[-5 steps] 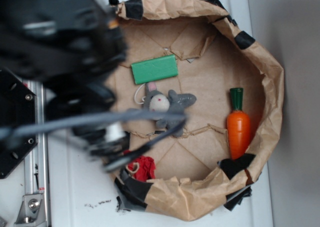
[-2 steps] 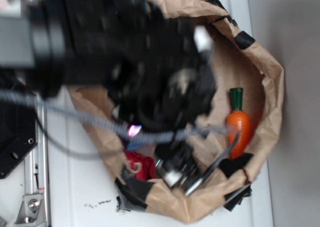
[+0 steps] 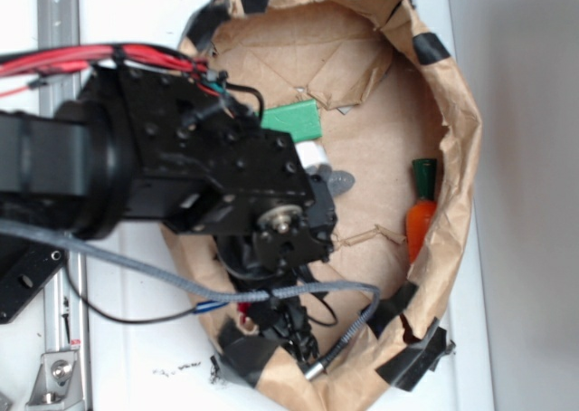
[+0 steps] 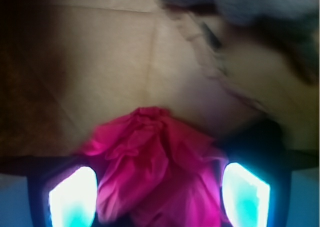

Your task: Grab the red paper.

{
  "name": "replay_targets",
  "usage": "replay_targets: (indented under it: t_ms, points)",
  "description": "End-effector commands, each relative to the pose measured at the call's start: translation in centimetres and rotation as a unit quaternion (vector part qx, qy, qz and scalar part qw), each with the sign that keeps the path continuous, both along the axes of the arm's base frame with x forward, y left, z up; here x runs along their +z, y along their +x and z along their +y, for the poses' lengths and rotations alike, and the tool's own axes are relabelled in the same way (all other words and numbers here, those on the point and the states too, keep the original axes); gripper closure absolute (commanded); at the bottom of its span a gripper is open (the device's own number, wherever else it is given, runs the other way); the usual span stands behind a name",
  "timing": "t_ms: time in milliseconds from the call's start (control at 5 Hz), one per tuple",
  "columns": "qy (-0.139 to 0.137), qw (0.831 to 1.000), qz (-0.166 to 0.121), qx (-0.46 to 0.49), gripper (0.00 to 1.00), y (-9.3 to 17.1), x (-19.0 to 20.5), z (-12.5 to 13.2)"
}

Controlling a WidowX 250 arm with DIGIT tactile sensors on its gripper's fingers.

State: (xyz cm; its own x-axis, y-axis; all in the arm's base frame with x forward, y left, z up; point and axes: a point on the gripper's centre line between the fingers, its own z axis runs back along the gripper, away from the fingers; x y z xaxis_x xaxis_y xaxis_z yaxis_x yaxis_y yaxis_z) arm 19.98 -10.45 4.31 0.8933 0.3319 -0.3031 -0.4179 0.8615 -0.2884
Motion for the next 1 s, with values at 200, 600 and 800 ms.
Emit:
replay_targets:
  t_ms: [200, 600, 800]
  points:
    - [-0.056, 0.988, -0.072, -0.126, 1.0, -1.7, -1.6, -1.1]
    - [0.069, 0.981, -0.126, -0.128, 1.0, 1.7, 5.4, 3.4]
    - [0.149, 0.975, -0.138, -0.086, 1.0, 3.5, 10.9, 7.2]
